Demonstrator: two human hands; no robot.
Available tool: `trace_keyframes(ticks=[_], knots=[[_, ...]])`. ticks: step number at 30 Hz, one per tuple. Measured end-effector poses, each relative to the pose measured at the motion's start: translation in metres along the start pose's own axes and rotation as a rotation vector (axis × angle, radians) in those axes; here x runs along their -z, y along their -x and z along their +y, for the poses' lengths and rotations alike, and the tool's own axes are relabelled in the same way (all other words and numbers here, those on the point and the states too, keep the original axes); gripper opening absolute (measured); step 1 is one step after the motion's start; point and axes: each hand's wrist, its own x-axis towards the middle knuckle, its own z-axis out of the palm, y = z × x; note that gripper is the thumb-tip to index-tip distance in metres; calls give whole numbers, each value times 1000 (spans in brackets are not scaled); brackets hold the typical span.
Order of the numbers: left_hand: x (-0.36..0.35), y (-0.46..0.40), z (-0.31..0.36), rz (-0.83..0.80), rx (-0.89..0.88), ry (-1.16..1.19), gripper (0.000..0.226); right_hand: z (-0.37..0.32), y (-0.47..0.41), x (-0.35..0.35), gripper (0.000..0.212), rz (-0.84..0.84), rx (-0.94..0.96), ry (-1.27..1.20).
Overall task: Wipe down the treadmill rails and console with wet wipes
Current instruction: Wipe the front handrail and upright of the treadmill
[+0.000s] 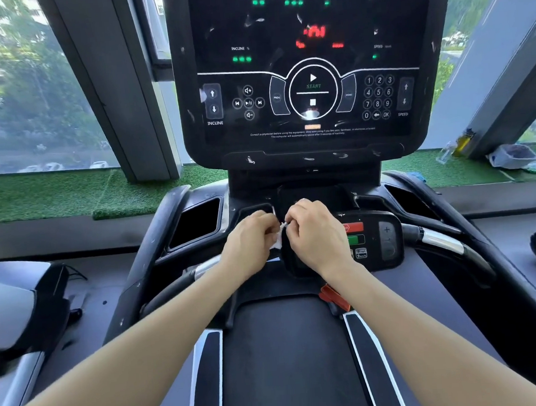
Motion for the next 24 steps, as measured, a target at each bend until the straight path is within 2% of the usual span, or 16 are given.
trace_keyframes(ticks=[4, 6, 8, 12, 14, 19, 21, 24], knots=[[2, -31, 2, -191, 165, 6, 14, 1, -1, -1, 17, 5, 1, 2], [3, -35, 0, -238, 173, 14, 14, 2, 0, -1, 16, 8, 2, 1], [5, -26, -2, -193, 105, 37, 12, 3, 0, -2, 16, 13, 6, -5], [5, -1, -8, -75, -138, 25, 8, 4, 2, -5, 15, 34, 8, -15], [5, -4, -10, -73, -165, 18, 10, 4, 2, -6, 14, 47, 18, -7], [-4, -26, -9, -161, 133, 103, 14, 6, 2, -8, 12, 68, 35, 5], [-2, -21, -7, -167, 78, 82, 14, 6, 3, -9, 12, 82, 45, 4], [3, -3, -10, -82, -156, 20, 13, 7, 3, -10, 10, 96, 62, -1]])
